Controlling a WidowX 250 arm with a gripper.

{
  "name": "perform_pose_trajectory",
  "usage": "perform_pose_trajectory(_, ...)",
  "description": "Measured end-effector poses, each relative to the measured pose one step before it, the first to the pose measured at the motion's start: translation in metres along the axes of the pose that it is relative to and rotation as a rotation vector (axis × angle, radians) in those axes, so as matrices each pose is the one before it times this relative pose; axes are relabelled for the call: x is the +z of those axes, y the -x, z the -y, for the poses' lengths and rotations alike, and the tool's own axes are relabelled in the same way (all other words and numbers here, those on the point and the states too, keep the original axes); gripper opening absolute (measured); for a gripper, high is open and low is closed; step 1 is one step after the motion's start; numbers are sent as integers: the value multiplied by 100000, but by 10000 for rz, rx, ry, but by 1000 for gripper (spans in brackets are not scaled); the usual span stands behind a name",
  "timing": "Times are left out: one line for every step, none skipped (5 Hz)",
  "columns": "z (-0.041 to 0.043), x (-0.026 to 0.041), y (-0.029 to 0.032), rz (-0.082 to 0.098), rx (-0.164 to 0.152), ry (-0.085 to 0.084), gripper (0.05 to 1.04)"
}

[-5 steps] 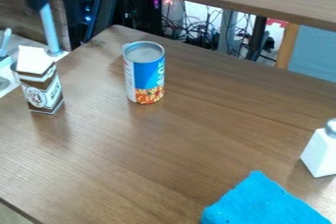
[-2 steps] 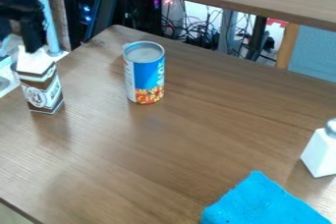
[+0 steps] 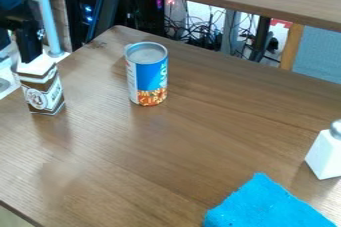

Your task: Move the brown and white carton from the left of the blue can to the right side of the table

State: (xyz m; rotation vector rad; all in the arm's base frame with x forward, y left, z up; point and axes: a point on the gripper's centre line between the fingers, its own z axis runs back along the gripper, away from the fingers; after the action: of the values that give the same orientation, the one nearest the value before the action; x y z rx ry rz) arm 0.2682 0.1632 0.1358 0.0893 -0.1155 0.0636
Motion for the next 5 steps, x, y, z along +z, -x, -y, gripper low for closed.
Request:
perform_pose_trajectory(-232, -926, -501, -150, -51, 78, 1001)
perform_pose_trajectory(-316, -817, -652, -82, 211, 42, 1001)
perform_pose_trajectory(-285, -711, -449, -169, 68, -38, 1001)
perform_pose_trajectory(-139, -561, -281, -145, 174, 52, 1001)
perform_pose_trajectory(-14, -725, -43, -131, 17, 46, 1001)
